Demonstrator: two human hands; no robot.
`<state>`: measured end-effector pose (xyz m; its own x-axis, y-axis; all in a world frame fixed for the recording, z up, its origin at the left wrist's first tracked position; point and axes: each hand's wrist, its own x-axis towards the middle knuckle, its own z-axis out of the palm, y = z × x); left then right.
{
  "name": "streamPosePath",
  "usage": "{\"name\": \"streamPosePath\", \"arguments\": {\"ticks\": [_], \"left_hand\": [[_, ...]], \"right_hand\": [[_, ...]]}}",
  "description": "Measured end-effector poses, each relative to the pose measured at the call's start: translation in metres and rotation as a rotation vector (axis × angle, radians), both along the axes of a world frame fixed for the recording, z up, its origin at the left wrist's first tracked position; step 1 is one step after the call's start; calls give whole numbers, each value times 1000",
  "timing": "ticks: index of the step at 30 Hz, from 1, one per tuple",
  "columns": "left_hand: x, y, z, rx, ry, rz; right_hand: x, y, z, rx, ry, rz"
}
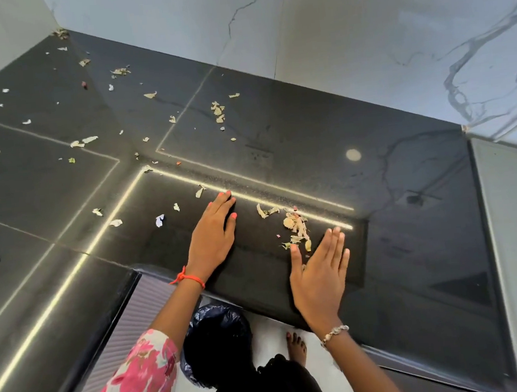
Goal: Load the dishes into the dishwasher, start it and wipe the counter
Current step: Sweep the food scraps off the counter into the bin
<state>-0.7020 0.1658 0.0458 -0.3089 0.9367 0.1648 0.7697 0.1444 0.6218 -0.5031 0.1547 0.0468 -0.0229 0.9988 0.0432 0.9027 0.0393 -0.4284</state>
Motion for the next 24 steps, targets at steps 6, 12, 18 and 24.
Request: {"name": "streamPosePath", "arguments": {"ticks": [6, 12, 18, 24], "left_hand": [[-7, -8, 15, 99, -197, 50], [-34, -27, 18, 88, -106, 86], [-76, -53, 16, 90, -63, 196], [-98, -65, 4, 7, -44, 227]], "right_hand": [[-57, 27, 3, 20, -36, -29], [-133, 66, 17, -52, 142, 317], [-134, 59, 38, 148, 208, 352], [-63, 74, 10, -8, -17, 6]]}}
